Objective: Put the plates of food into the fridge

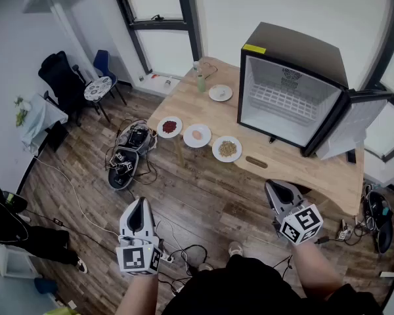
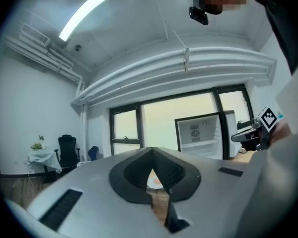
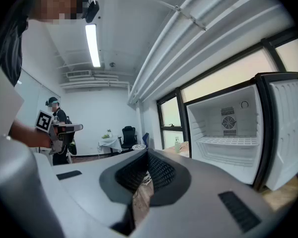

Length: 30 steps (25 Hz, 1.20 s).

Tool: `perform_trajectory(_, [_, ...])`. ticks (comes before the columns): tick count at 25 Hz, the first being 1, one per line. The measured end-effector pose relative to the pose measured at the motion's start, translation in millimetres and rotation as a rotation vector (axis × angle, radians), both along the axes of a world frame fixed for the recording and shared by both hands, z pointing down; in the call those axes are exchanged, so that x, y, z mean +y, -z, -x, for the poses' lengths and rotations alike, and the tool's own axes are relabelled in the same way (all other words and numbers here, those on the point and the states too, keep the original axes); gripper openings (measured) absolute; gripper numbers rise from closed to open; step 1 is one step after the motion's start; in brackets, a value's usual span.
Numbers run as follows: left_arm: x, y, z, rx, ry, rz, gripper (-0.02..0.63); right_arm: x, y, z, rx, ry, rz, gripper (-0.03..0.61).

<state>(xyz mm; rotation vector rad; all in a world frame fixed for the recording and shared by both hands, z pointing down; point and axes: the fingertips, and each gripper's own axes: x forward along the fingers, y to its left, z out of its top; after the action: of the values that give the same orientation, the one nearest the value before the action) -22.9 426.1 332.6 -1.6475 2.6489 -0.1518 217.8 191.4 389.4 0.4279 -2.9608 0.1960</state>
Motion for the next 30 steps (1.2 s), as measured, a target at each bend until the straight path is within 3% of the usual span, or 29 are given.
perform_trajectory(16, [-52, 4, -7, -0.033, 0.085, -0.009, 0.003, -63, -11, 8, -0.040, 0.088, 0.019, 0.021])
perform_trajectory(22, [-66, 1, 4, -0.027, 0.088, -0.003, 0.003, -78, -14, 17, -0.040, 0.066, 0.037, 0.021])
perform_trajectory(26, [-106, -8, 26, -0.024, 0.041, -0.011, 0.003, -94, -18, 31, -0.025, 0.064, 0.008, 0.021])
perform_trajectory(30, [-153, 1, 40, -0.028, -0.072, -0.034, 0.003, -111, -13, 28, -0.023, -0.028, 0.011, 0.021])
